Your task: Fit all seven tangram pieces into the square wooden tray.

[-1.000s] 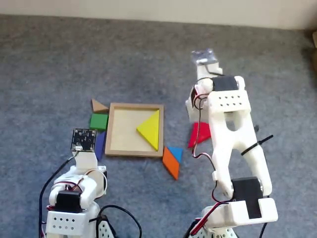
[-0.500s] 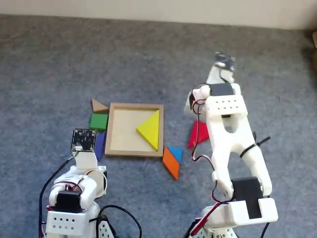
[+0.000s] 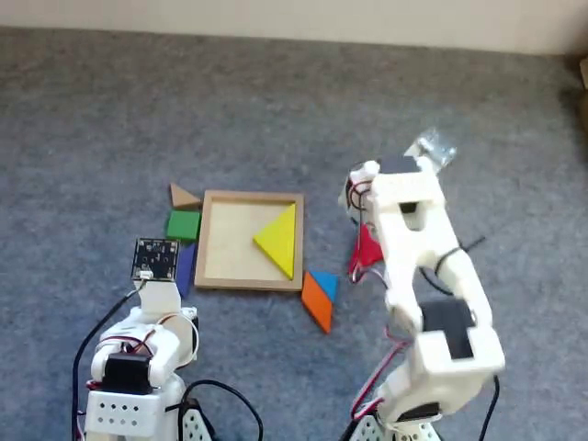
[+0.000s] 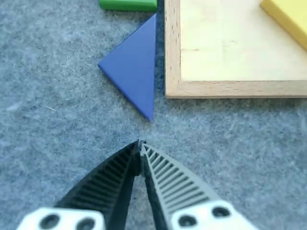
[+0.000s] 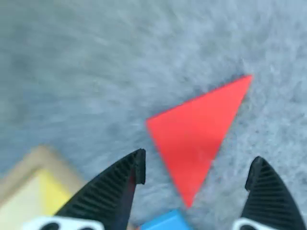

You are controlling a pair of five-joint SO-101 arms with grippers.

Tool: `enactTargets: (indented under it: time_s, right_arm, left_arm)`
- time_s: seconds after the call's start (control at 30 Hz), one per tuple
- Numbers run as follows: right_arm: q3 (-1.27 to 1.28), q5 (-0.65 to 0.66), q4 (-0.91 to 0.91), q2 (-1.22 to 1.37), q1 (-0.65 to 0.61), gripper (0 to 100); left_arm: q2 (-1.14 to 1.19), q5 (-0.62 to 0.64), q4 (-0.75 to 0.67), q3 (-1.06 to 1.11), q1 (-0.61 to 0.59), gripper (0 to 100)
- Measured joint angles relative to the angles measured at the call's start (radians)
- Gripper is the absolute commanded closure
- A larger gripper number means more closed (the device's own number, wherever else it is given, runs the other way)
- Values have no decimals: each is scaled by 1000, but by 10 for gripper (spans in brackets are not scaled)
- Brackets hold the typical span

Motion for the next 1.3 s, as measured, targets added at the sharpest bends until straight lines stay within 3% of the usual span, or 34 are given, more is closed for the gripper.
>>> enactTargets:
  time_s: [0.5, 1.3]
  right_arm:
    - [-161, -83, -12, 227, 2, 673]
    - [-161, -167, -55, 230, 40, 677]
  left_arm:
    - [0, 0, 0, 0, 0, 995]
    - [0, 0, 0, 0, 0, 995]
